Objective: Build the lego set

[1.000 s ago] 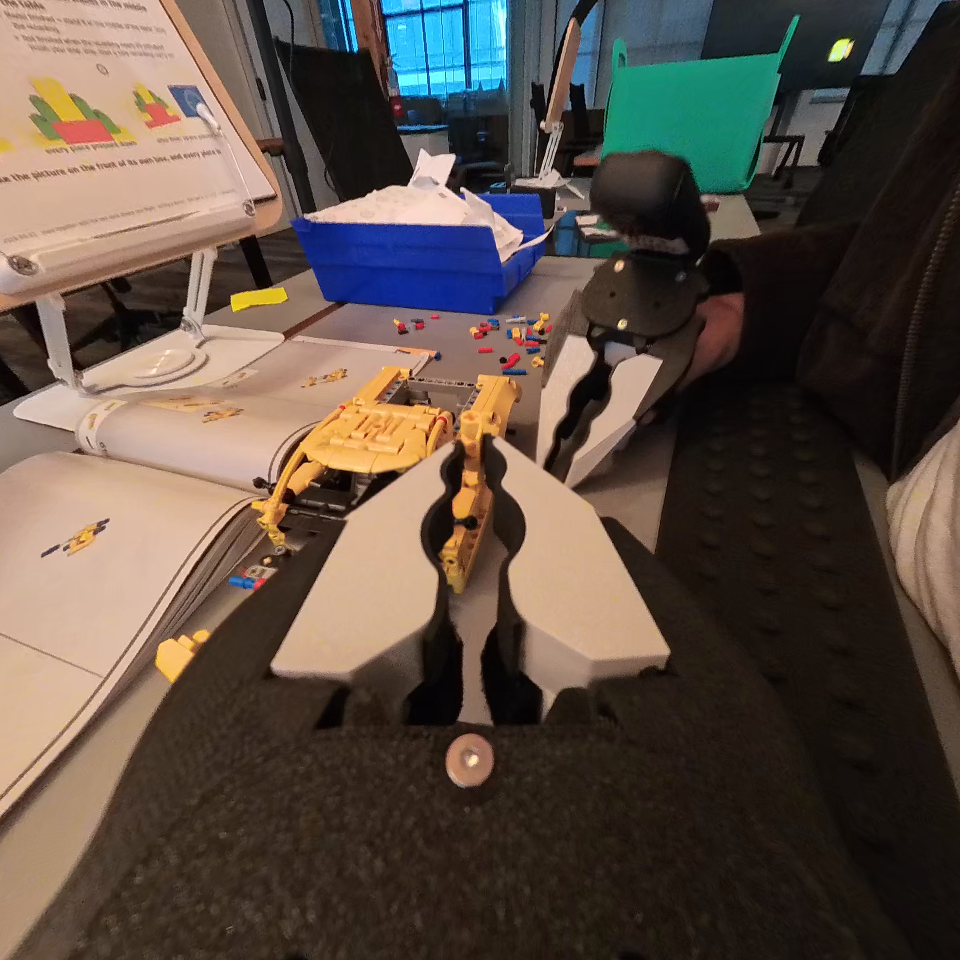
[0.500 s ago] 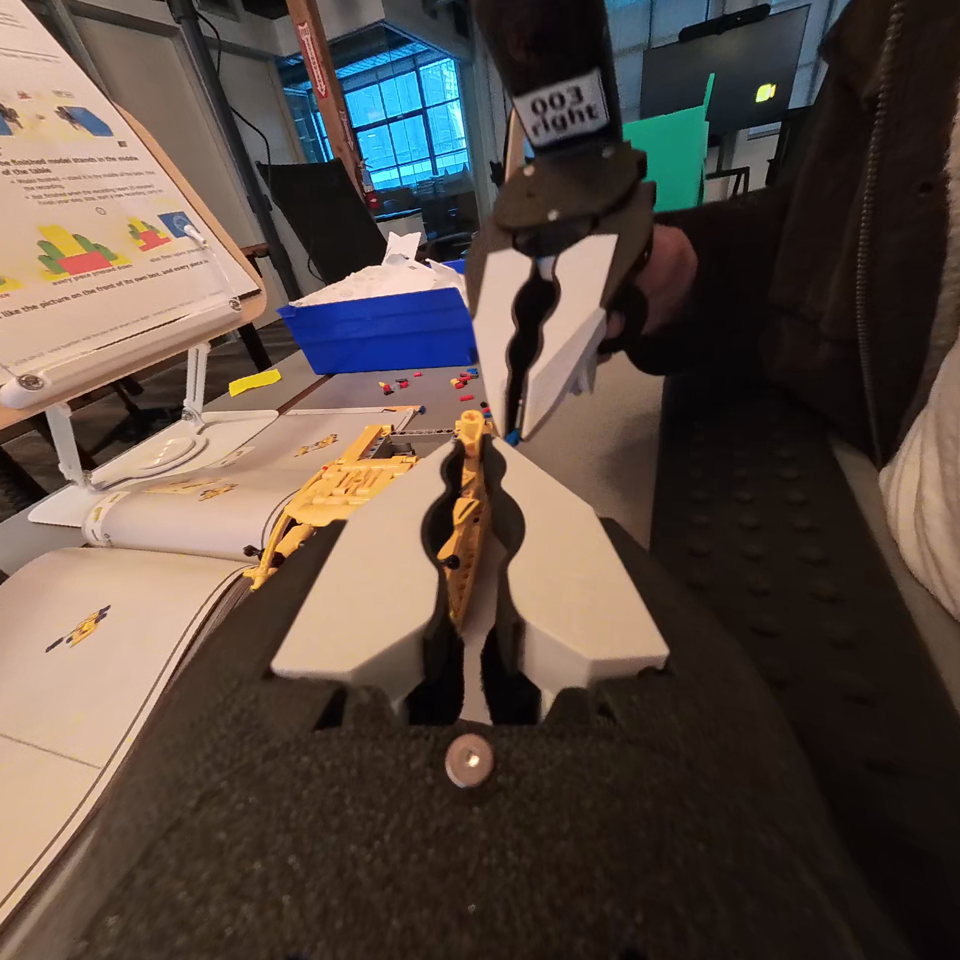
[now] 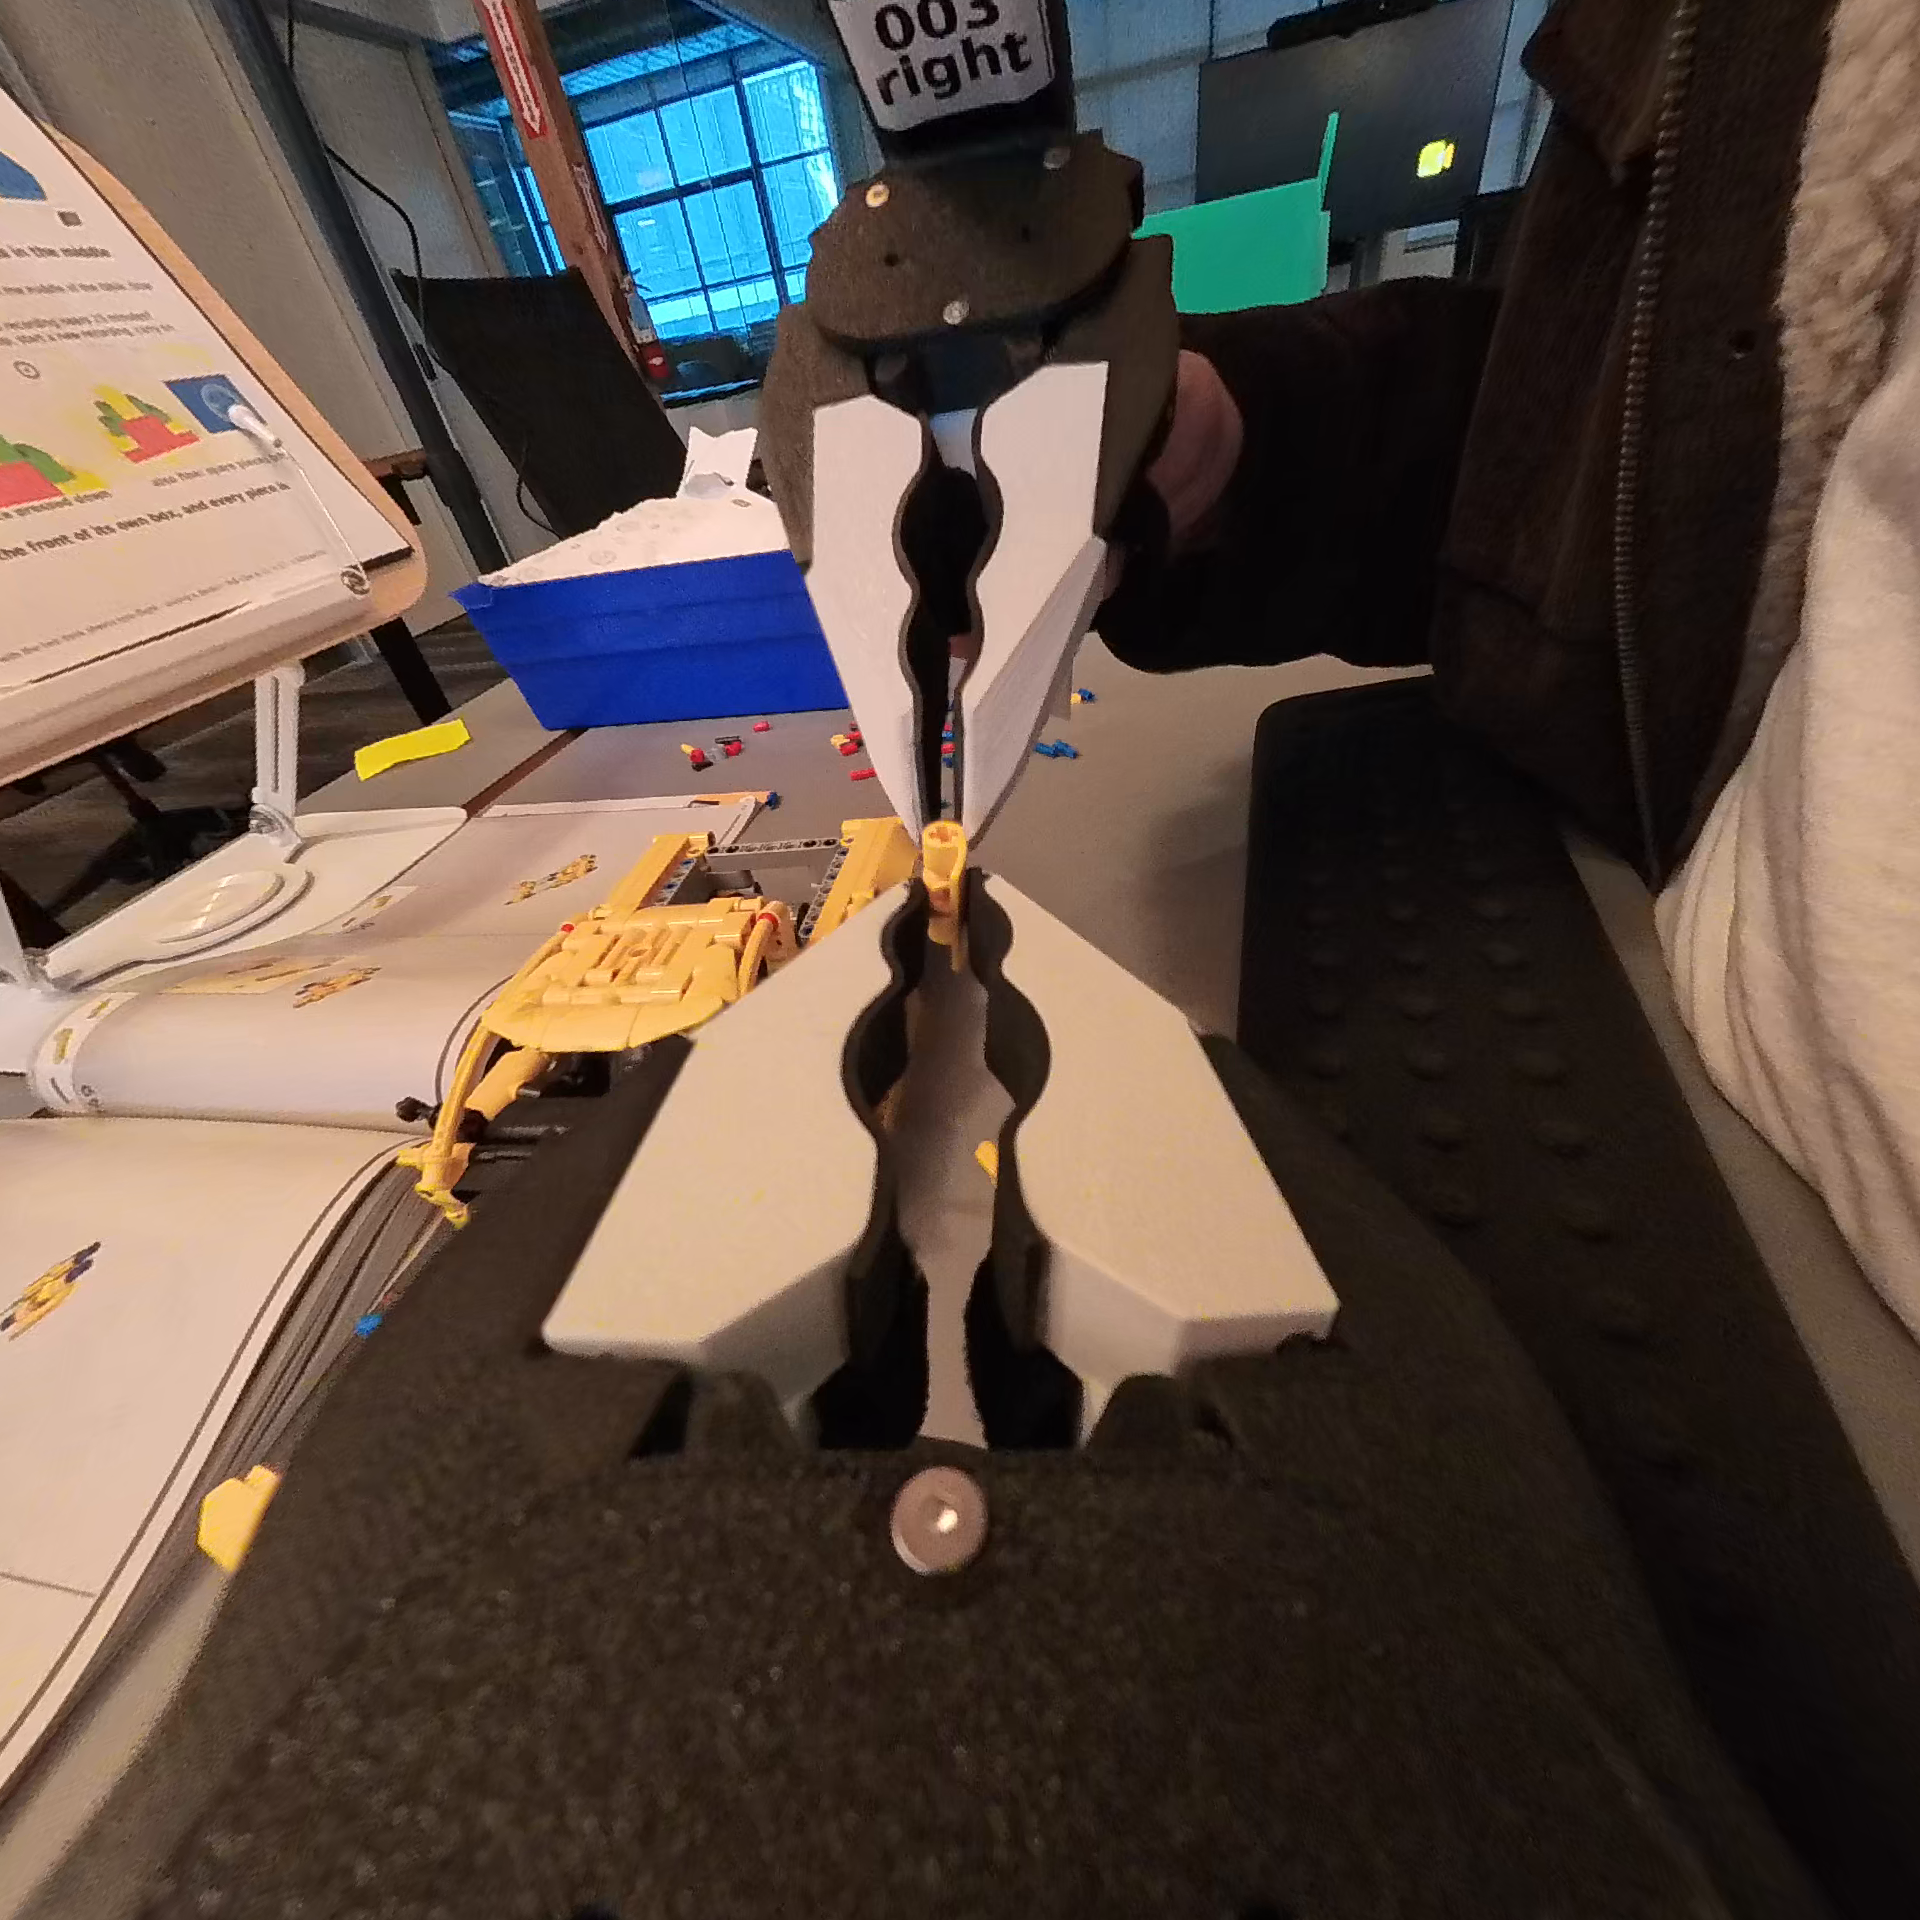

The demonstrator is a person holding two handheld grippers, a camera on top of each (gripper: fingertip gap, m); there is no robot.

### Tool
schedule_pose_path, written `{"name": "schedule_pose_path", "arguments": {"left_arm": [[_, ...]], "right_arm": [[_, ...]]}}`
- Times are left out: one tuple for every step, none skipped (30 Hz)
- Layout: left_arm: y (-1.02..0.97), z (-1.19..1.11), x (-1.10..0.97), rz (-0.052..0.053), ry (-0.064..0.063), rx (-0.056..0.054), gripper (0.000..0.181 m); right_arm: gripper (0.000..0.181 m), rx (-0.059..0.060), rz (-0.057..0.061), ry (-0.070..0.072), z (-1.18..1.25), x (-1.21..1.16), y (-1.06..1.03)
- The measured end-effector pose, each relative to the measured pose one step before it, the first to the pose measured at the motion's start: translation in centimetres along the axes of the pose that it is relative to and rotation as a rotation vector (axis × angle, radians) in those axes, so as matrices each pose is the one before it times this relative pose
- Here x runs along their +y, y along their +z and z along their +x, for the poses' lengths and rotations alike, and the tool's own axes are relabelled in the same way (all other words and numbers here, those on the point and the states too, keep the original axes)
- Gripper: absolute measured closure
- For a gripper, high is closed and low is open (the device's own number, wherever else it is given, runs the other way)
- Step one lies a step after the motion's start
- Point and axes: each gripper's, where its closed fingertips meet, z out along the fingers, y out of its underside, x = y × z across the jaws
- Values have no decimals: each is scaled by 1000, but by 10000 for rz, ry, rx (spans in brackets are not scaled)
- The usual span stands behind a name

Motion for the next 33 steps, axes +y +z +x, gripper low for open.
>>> {"name": "schedule_pose_path", "arguments": {"left_arm": [[-8, 91, -2, 1, -13, 55, 174], [10, 151, -54, 24, -26, 88, 174], [46, 131, 24, -7, -18, 79, 174], [20, 145, -54, 31, -27, 91, 174], [-26, 217, -214, 121, -86, 156, 174], [-55, 191, -267, 152, -153, 157, 174], [-54, 206, -250, 144, -151, 170, 174], [-26, 153, -70, 36, -94, 127, 174], [23, 137, 147, -78, -29, 102, 174], [84, 187, 355, -215, -32, 113, 174], [127, 192, 411, -250, -19, 96, 174], [105, 158, 365, -228, 5, 65, 174], [101, 107, 354, -209, 22, 34, 174], [92, 115, 293, -172, 36, 46, 174], [148, 117, 387, -240, 21, 51, 174], [228, 120, 529, -323, 100, 19, 174], [248, 166, 548, -327, 146, 27, 174], [238, 187, 456, -286, 124, 56, 174], [175, 148, 353, -211, 120, 32, 174], [156, 142, 286, -170, 102, 38, 174], [138, 110, 236, -143, 30, 44, 174], [104, 55, 158, -101, 30, 23, 174], [91, 47, 164, -95, 34, 15, 174], [43, 24, 80, -50, 23, 11, 174], [20, 76, 21, -8, -5, 43, 174], [-7, 44, -18, 23, -34, 36, 174], [-13, -25, -69, 40, -21, -9, 174], [1, -71, -55, 27, -54, -34, 174], [-13, -249, 96, -51, -27, -129, 174], [-88, -402, 62, -30, -16, -204, 174], [-127, -433, -58, 38, -97, -193, 174], [-131, -427, -134, 76, -163, -167, 174], [-133, -409, -142, 86, -146, -163, 174]], "right_arm": [[178, -114, 39, -4, -182, 14, 19], [178, -124, 10, 26, -182, 60, 8], [178, -85, -18, -7, -125, 77, -16], [178, -106, 2, -19, -131, 27, -21], [178, -205, 84, -22, -257, -78, -61], [178, -197, 147, -17, -213, -183, -99], [178, -240, 133, 26, -227, -171, -59], [178, -187, 0, 25, -155, -62, -12], [178, -126, -190, -2, -103, 146, 90], [178, -85, -387, -35, -119, 379, 185], [178, -57, -465, -60, -106, 442, 223], [178, -55, -407, -31, -108, 385, 231], [178, -29, -376, 5, -58, 327, 222], [178, -63, -290, 43, -88, 277, 217], [178, -69, -276, 71, -72, 326, 226], [178, -40, -372, 32, -49, 456, 270], [178, -27, -370, 0, -60, 469, 311], [178, -45, -319, -6, -106, 415, 310], [178, -42, -219, 13, -70, 303, 274], [178, -58, -131, 21, -75, 229, 200], [178, -50, -69, 17, -44, 177, 134], [178, -53, -26, 66, -3, 118, 92], [178, -50, 2, 74, 16, 99, 82], [178, -45, 41, 65, -9, 79, 117], [178, -82, 82, 68, -74, 32, 67], [178, -60, 126, 51, -58, -5, 24], [178, -46, 185, 90, -27, -18, -18], [178, -149, 171, 139, -148, 46, -31], [178, -162, 6, 129, -205, 315, -46], [178, 99, -286, 72, 172, 873, -56], [178, 216, -525, 83, 386, 1322, -42], [178, 217, -685, 150, 436, 1562, -64], [178, 115, -774, 258, 293, 1599, -92]]}}
